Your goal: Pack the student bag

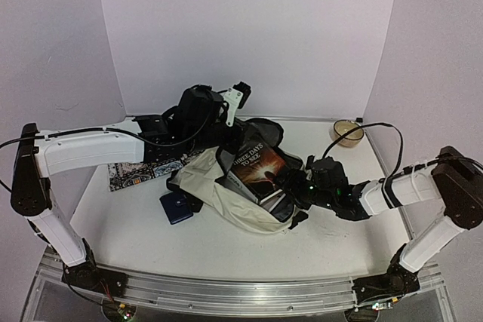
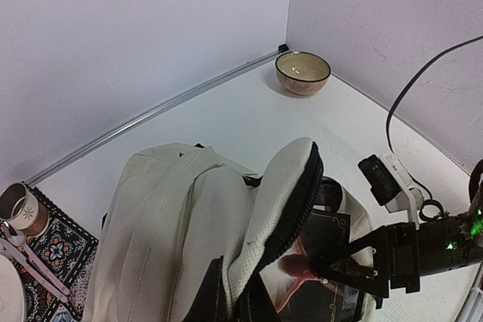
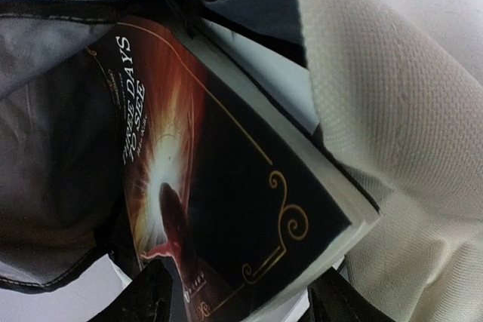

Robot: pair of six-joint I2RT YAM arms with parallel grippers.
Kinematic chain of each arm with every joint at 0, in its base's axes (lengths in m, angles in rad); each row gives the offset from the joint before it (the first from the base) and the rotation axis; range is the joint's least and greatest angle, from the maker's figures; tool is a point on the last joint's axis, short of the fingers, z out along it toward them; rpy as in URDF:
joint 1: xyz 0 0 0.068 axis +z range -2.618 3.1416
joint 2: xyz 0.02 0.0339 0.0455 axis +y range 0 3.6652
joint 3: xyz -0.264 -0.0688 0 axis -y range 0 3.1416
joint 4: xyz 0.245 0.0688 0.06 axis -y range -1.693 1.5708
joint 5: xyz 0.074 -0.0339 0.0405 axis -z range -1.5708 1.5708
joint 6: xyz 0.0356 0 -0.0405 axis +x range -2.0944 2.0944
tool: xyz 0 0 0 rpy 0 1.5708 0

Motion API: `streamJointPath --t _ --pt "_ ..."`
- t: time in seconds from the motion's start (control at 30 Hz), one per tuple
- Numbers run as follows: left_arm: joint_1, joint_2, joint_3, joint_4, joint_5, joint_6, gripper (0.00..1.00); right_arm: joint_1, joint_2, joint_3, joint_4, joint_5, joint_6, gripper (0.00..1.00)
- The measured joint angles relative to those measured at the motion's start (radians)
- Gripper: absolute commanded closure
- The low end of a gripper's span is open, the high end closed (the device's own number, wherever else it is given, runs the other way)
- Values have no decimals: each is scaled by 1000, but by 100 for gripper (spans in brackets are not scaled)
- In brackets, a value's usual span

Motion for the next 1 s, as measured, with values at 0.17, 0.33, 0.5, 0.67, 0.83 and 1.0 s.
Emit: streamJointPath --t 0.17,0.33,0.5,0.67,0.83,1.0 --pt "0 0 0 0 0 -2 100 -24 15 -16 74 -20 38 64" --pt "0 0 0 0 -7 -1 100 -34 14 -39 106 -30 61 84" --pt "0 0 -2 1 -25 0 100 -36 -21 -75 139 -40 87 96" --pt "0 0 -6 8 -62 6 100 -38 -100 -127 127 -48 111 100" --pt "0 0 -6 9 -99 12 100 -40 -202 -146 17 -66 133 100" --pt "0 0 -6 10 -93 17 100 -40 -316 -141 -130 -74 142 100"
